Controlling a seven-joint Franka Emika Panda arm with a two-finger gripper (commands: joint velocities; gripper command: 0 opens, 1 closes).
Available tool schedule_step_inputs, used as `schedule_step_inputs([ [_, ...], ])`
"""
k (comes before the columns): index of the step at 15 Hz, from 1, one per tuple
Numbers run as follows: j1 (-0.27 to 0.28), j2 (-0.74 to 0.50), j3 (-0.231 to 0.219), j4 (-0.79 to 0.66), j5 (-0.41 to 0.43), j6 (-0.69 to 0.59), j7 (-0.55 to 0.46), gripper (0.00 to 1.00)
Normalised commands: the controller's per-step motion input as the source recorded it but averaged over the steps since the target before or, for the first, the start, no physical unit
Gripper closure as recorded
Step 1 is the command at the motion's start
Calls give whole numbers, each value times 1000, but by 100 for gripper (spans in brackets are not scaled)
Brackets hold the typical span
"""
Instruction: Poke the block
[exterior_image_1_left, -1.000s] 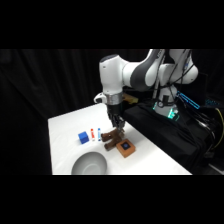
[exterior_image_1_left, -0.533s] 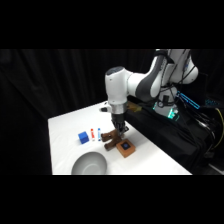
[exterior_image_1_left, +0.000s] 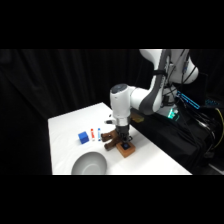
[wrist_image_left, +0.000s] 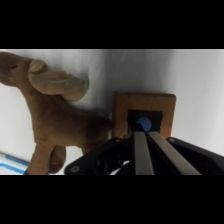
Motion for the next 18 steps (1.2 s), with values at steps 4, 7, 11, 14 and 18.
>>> schedule_step_inputs([
  [4,50,92,14,-2,-87,185,121,99],
  [7,59,-130,-43,-106,-143,86,165,99],
  [11,26,-423,-68,-172,-144,-171,138,99],
  [14,-32,-498,-30,-91,-112,-371,86,99],
  [18,-58,-405,16,18,-69,-410,36,99],
])
